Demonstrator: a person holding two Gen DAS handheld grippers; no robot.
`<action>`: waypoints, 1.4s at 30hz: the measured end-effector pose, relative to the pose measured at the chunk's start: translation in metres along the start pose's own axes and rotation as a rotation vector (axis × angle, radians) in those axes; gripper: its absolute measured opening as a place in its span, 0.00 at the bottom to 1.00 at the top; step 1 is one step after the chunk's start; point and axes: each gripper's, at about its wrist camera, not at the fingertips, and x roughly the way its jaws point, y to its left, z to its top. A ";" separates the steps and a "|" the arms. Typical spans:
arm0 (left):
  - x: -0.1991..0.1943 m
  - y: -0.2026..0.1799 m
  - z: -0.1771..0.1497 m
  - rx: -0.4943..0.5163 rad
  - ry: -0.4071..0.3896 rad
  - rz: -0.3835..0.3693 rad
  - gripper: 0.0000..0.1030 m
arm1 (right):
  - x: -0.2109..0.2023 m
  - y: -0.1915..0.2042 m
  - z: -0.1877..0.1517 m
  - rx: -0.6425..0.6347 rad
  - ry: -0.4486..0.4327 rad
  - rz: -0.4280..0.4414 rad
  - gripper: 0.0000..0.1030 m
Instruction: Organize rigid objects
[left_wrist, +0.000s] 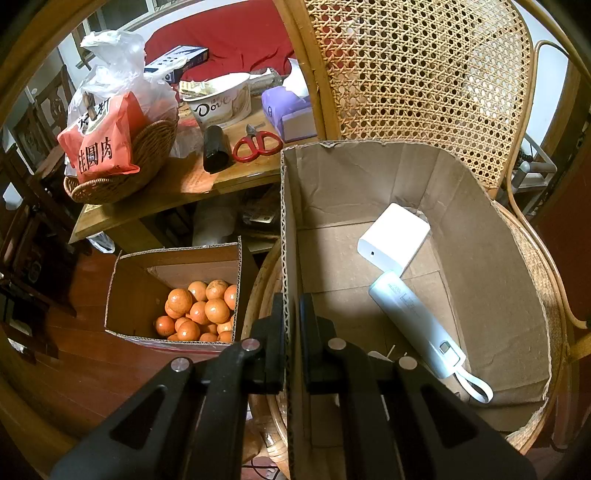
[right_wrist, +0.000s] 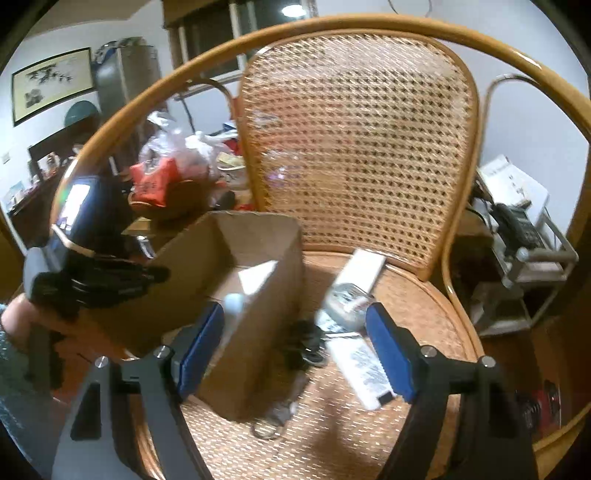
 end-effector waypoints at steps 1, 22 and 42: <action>0.000 0.000 0.000 -0.001 0.000 0.000 0.06 | 0.002 -0.003 -0.001 0.000 0.010 -0.009 0.81; -0.002 0.002 0.000 -0.003 -0.002 0.006 0.04 | 0.050 -0.017 -0.058 0.118 0.258 0.005 0.81; -0.003 0.002 0.000 -0.012 -0.007 -0.003 0.05 | 0.080 0.007 -0.067 -0.036 0.390 -0.064 0.71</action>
